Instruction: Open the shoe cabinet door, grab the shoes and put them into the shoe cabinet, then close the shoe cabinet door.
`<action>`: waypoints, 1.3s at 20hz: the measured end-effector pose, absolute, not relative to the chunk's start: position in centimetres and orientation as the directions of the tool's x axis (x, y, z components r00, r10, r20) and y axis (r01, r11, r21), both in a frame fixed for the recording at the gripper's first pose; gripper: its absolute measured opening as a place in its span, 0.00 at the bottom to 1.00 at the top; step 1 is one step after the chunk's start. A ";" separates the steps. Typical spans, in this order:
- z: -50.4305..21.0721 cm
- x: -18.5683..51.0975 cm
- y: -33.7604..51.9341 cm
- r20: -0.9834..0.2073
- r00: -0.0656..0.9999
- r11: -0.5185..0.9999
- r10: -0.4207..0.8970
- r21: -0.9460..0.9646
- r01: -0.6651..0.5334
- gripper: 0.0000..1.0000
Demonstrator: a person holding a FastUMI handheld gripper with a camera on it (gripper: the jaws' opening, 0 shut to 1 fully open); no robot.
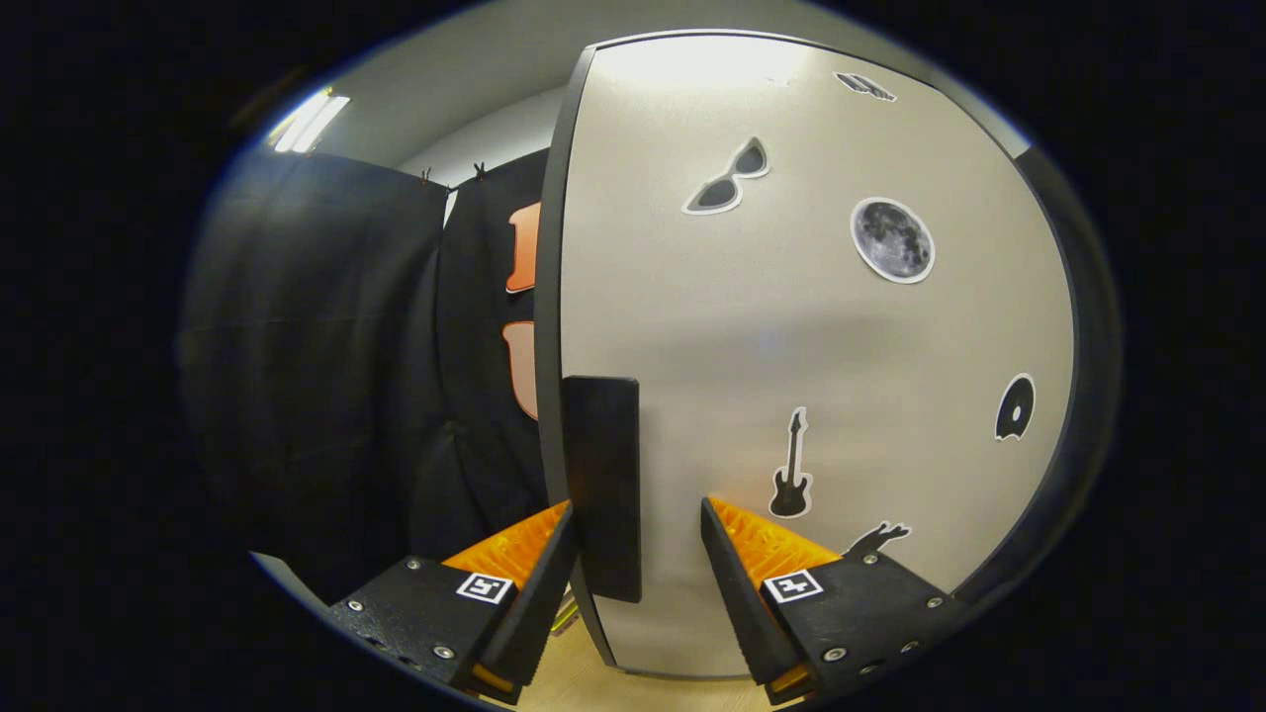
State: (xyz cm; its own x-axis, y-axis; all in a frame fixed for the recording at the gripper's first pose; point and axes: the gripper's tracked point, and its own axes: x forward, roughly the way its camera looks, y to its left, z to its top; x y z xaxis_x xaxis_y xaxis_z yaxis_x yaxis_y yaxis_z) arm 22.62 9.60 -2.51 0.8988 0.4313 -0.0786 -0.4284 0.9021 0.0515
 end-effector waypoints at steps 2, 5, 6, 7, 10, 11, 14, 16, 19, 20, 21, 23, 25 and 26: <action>-2.5 22.7 9.6 -0.084 0.899 0.903 0.430 0.058 -0.426 0.78; -2.4 22.3 9.3 -0.096 0.910 0.915 0.403 0.058 -0.399 0.79; -2.1 21.9 9.1 -0.087 0.915 0.919 0.394 0.054 -0.390 0.80; -1.7 21.3 9.0 -0.073 0.918 0.921 0.389 0.054 -0.386 0.80; -0.7 19.0 8.1 -0.048 0.928 0.929 0.369 0.062 -0.366 0.80; -0.3 18.2 7.7 -0.041 0.931 0.931 0.362 0.068 -0.359 0.81; 0.6 15.4 5.5 -0.035 0.951 0.951 0.307 0.050 -0.305 0.81; 0.7 13.4 3.7 -0.036 0.965 0.966 0.259 0.017 -0.259 0.81; 0.8 9.9 1.4 -0.042 0.979 0.980 0.198 -0.017 -0.198 0.81; 0.7 8.9 0.5 -0.040 0.984 0.984 0.171 -0.033 -0.172 0.81; 0.6 7.8 -0.3 -0.045 0.988 0.988 0.145 -0.053 -0.147 0.81; 0.7 5.5 -1.6 -0.038 0.994 0.992 0.104 -0.067 -0.106 0.82; 0.7 3.2 -2.7 -0.036 0.996 0.995 0.077 -0.057 -0.079 0.82; 0.6 2.3 -3.3 -0.043 0.997 0.997 0.064 -0.046 -0.066 0.82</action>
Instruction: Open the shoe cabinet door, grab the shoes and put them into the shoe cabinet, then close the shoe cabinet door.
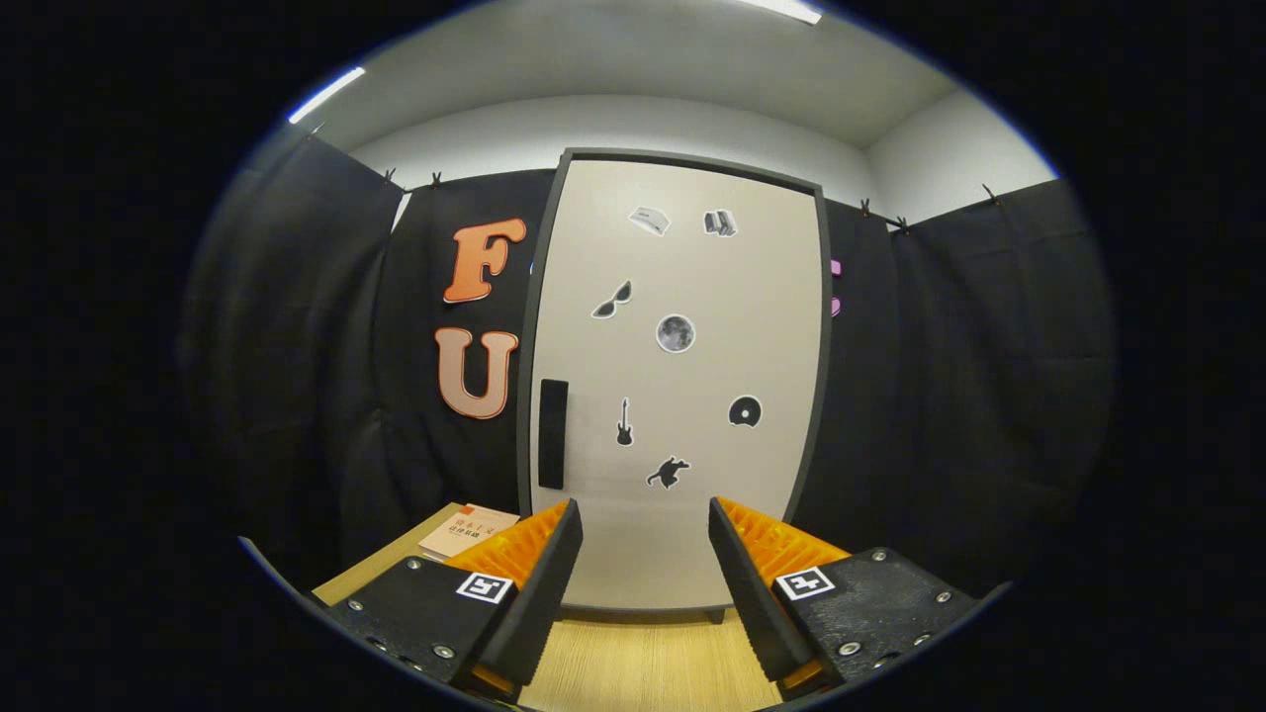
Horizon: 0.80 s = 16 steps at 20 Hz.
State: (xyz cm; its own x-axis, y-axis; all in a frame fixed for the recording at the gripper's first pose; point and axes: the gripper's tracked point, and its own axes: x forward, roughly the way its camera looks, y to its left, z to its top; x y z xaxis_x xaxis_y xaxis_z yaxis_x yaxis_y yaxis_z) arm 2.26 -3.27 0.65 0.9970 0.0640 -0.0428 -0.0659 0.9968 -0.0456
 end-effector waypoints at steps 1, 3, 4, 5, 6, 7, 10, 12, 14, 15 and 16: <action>0.6 1.3 -3.6 -0.058 0.997 0.998 0.052 -0.031 -0.053 0.82; 1.5 -0.4 -4.5 -0.031 0.999 0.999 0.028 -0.015 -0.029 0.83; 1.7 -1.2 -4.8 -0.023 1.000 1.000 0.018 -0.016 -0.018 0.83; 1.9 -1.9 -5.0 -0.011 1.000 1.000 0.008 -0.021 -0.008 0.83; 2.2 -2.4 -5.2 0.001 1.000 1.000 -0.004 -0.026 0.004 0.83; 2.1 -2.7 -5.3 0.002 1.000 1.000 -0.012 -0.027 0.012 0.84; 2.4 -3.8 -4.9 0.006 1.000 1.000 -0.011 -0.013 0.011 0.85; 2.4 -4.1 -4.6 0.007 1.000 1.000 -0.008 -0.020 0.008 0.85; 2.5 -4.5 -4.2 0.009 1.000 0.999 -0.006 -0.031 0.007 0.85; 2.4 -4.6 -3.9 0.009 1.000 1.000 -0.001 -0.031 0.001 0.86; 2.4 -4.7 -3.8 0.008 1.000 1.000 0.005 -0.030 -0.005 0.86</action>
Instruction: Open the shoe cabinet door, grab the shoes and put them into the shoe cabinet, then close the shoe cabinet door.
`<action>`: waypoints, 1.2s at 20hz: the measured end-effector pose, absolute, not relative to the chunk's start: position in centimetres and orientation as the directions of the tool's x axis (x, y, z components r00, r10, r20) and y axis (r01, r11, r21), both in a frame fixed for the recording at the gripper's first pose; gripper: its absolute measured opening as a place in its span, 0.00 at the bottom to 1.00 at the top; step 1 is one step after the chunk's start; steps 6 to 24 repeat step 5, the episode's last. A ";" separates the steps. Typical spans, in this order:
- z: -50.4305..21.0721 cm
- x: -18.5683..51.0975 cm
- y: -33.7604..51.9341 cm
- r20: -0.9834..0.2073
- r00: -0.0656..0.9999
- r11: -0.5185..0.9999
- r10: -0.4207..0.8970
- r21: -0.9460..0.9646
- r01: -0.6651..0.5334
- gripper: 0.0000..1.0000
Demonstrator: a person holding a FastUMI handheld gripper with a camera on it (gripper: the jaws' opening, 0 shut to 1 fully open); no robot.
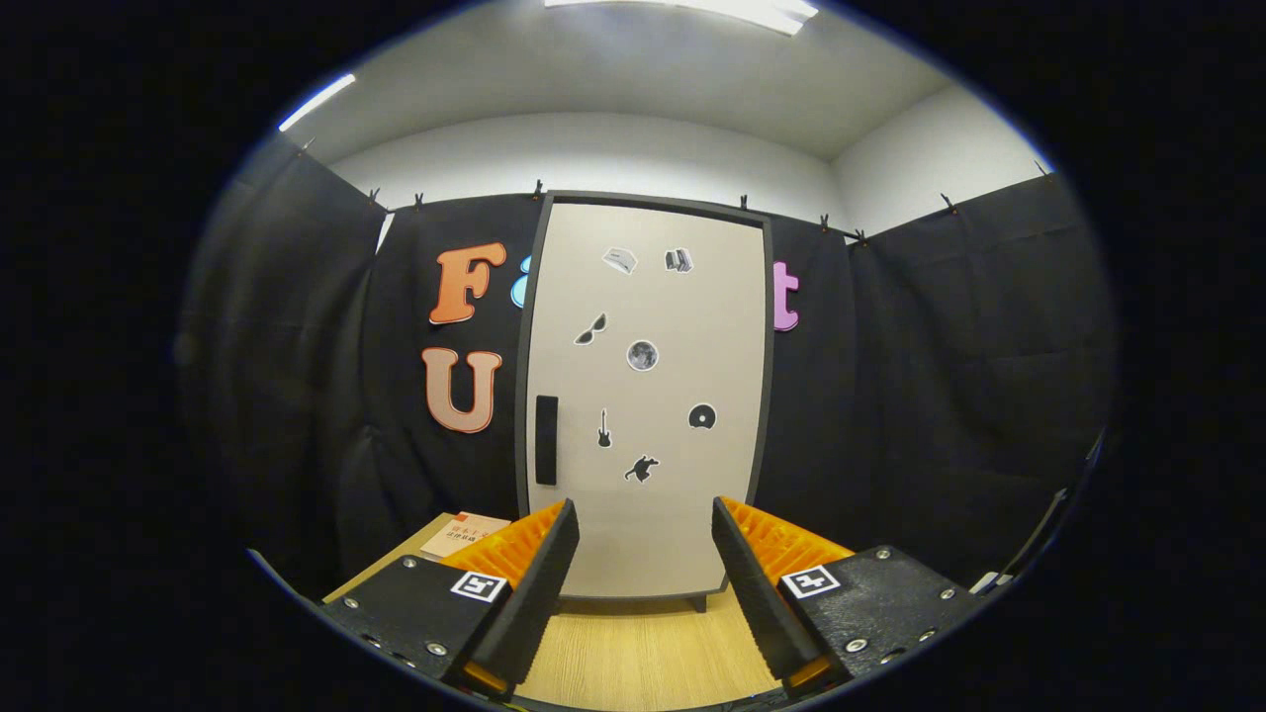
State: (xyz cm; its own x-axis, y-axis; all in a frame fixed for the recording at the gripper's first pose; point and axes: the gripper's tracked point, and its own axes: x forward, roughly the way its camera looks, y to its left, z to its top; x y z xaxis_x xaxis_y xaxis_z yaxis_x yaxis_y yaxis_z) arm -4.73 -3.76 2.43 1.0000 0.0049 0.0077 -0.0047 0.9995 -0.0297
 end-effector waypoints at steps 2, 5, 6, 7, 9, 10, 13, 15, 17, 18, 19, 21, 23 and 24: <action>2.2 -4.7 -3.7 0.003 1.000 1.000 0.007 -0.025 -0.007 0.86; 2.2 -4.7 -3.8 0.001 1.000 1.000 0.005 -0.018 -0.005 0.87; 2.2 -4.7 -3.8 0.001 1.000 1.000 0.005 -0.018 -0.005 0.87; 2.2 -4.7 -3.8 0.001 1.000 1.000 0.005 -0.018 -0.005 0.87; 2.2 -4.7 -3.8 0.001 1.000 1.000 0.005 -0.018 -0.005 0.87; 2.2 -4.7 -3.8 0.001 1.000 1.000 0.005 -0.018 -0.005 0.87; 2.2 -4.7 -3.8 0.001 1.000 1.000 0.005 -0.018 -0.005 0.87; 2.2 -4.7 -3.8 0.001 1.000 1.000 0.005 -0.018 -0.005 0.87; 2.2 -4.7 -3.8 0.001 1.000 1.000 0.005 -0.018 -0.005 0.87; 2.2 -4.7 -3.8 0.001 1.000 1.000 0.005 -0.018 -0.005 0.87; 2.2 -4.7 -3.8 0.001 1.000 1.000 0.005 -0.018 -0.005 0.87; 2.2 -4.7 -3.8 0.001 1.000 1.000 0.005 -0.018 -0.005 0.87; 2.2 -4.7 -3.8 0.001 1.000 1.000 0.005 -0.018 -0.005 0.87; 2.2 -4.7 -3.8 0.001 1.000 1.000 0.005 -0.018 -0.005 0.87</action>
